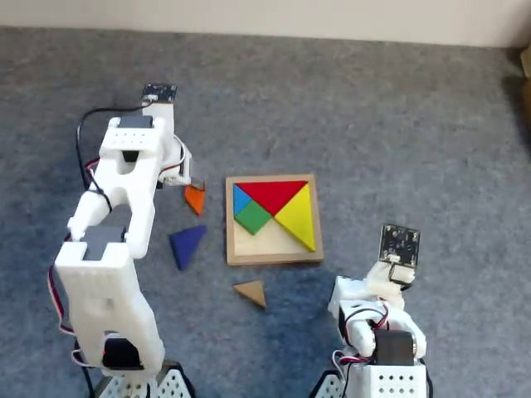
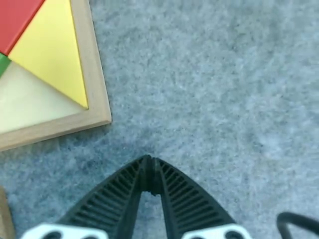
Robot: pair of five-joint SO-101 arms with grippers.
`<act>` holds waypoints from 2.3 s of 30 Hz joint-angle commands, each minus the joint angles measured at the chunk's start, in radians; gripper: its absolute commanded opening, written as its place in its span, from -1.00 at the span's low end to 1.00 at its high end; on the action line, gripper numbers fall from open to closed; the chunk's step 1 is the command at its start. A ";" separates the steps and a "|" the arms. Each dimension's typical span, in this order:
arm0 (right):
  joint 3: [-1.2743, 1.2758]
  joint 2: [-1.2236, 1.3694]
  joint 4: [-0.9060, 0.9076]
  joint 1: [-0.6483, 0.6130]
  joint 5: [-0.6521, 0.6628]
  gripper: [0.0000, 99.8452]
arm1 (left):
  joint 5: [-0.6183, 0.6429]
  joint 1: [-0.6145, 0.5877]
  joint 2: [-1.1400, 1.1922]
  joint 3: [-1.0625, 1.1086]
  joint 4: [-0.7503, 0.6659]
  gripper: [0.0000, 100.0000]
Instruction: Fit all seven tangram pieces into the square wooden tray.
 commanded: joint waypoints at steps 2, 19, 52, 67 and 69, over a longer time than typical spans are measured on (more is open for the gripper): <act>0.151 -0.015 0.001 0.013 0.006 -0.97 | -0.041 0.033 0.039 -0.097 0.048 -0.43; 0.151 -0.015 0.001 0.015 0.006 -0.97 | -0.081 0.076 0.067 -0.105 0.083 -0.43; 0.151 -0.015 0.001 0.015 0.006 -0.97 | -0.075 0.099 -0.128 -0.024 0.175 -0.50; 0.151 -0.015 0.001 0.015 0.006 -0.97 | -0.129 0.122 0.074 -0.130 0.163 -0.51; 0.151 -0.015 0.001 0.015 0.006 -0.97 | -0.129 0.122 0.108 -0.165 0.183 -0.51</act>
